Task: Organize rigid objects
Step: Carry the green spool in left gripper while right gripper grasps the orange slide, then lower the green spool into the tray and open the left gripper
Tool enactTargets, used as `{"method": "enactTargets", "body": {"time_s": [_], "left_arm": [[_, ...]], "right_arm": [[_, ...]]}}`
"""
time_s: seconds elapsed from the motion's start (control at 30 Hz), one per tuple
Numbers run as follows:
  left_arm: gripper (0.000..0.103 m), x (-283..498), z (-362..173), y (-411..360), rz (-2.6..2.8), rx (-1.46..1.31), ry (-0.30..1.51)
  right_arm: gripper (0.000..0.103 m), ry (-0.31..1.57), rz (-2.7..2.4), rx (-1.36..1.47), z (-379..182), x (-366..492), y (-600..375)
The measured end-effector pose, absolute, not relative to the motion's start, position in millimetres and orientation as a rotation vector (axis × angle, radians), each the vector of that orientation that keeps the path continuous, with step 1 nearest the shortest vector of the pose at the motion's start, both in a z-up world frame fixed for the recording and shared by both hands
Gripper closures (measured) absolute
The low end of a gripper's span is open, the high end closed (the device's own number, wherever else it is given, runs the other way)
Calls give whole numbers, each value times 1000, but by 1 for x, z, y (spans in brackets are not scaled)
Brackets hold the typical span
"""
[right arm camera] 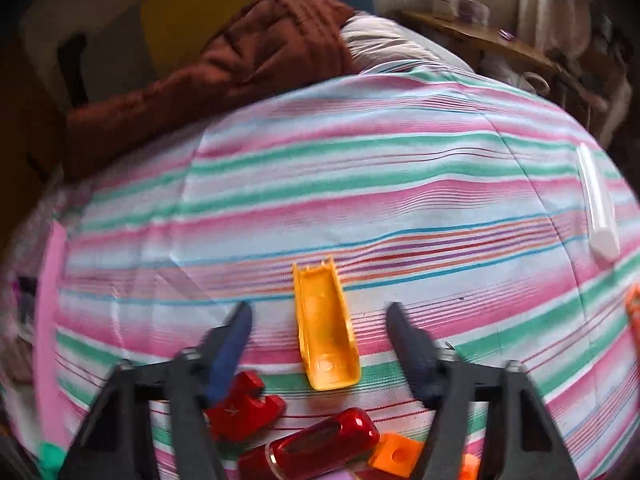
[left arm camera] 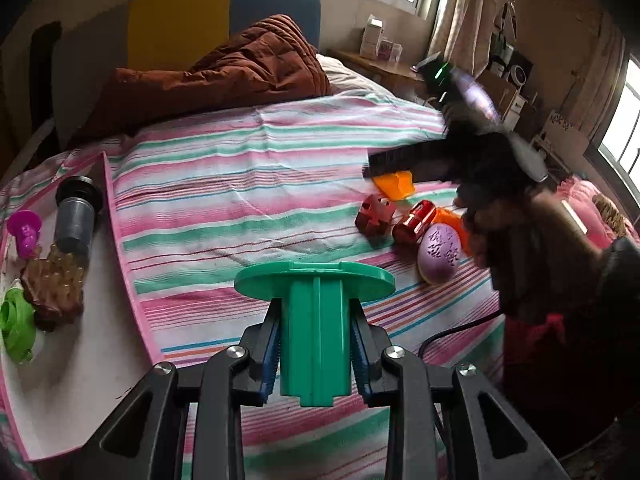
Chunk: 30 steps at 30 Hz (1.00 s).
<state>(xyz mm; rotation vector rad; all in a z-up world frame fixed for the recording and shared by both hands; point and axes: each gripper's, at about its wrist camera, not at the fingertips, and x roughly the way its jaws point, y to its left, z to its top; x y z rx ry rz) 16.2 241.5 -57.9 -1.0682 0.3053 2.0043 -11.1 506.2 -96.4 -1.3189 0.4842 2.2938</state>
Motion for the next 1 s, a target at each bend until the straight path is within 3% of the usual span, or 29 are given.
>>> {"method": "enactTargets", "body": {"time_s": [0.1, 0.3, 0.53, 1.0], "left_arm": [[73, 17, -50, 235, 2019, -1067, 290], [73, 17, -28, 217, 2104, -1046, 274], [73, 10, -15, 191, 2197, -1054, 258], [73, -12, -13, 130, 2304, -1139, 151]], "right_arm": [[76, 399, 2287, -1348, -102, -14, 502], [75, 407, 2318, -1342, -104, -8, 506], [76, 217, 2324, -1344, -105, -13, 489], [76, 175, 2345, -1312, -107, -10, 486]]}}
